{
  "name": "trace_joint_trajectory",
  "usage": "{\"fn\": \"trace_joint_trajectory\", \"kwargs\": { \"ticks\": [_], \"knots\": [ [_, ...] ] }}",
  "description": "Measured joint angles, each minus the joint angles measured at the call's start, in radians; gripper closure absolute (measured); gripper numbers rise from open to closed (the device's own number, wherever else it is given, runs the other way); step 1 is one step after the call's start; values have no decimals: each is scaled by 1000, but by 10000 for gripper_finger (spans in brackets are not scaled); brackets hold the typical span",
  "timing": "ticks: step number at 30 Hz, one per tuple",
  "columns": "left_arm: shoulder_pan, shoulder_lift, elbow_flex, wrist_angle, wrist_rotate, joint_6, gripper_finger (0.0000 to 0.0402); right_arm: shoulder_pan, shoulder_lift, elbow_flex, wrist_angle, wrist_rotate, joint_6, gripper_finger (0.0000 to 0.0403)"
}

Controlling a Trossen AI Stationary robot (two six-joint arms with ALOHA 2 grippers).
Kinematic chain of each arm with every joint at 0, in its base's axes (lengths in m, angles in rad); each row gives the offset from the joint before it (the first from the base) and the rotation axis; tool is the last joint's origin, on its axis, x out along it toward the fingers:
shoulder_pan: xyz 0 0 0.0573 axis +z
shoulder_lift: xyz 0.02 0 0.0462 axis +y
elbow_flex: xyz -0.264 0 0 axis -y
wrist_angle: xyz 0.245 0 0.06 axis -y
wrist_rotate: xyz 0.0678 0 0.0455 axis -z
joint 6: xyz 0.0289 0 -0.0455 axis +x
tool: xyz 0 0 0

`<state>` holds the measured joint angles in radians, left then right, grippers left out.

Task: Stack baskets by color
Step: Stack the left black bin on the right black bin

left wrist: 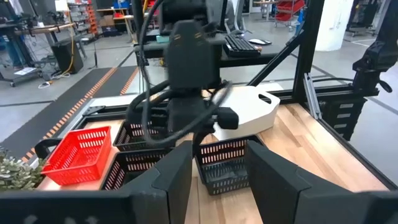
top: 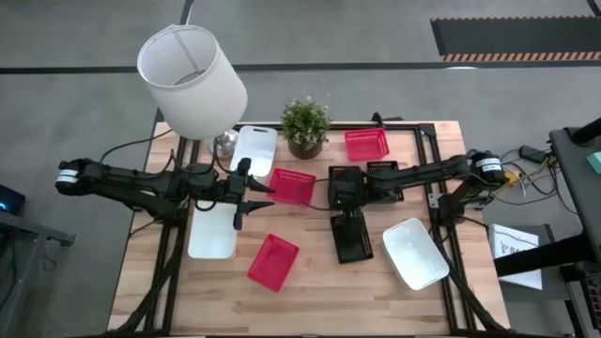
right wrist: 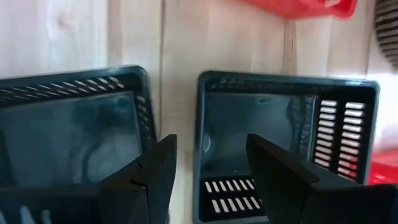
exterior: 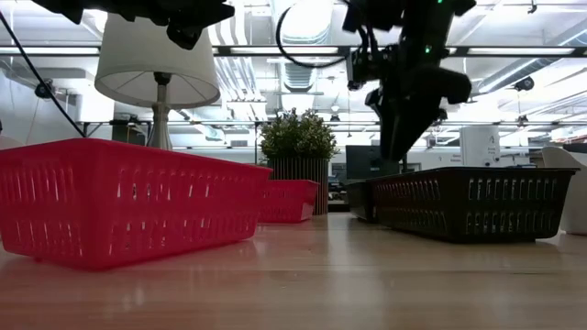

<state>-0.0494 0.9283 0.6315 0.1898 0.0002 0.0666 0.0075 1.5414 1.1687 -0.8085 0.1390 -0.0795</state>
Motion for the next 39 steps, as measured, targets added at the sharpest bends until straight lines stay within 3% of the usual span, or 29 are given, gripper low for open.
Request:
{"fn": "trace_joint_trajectory", "kwargs": {
  "ticks": [7,25,39],
  "knots": [
    [0,0,0,0,0,-1,269,-42,-8,-51,68,-93,21,226],
    [0,0,0,2,-1,26,269,-61,-6,-146,214,-87,54,244],
    [0,0,1,12,-1,25,269,-65,0,-179,298,-86,54,295]
  ]
}}
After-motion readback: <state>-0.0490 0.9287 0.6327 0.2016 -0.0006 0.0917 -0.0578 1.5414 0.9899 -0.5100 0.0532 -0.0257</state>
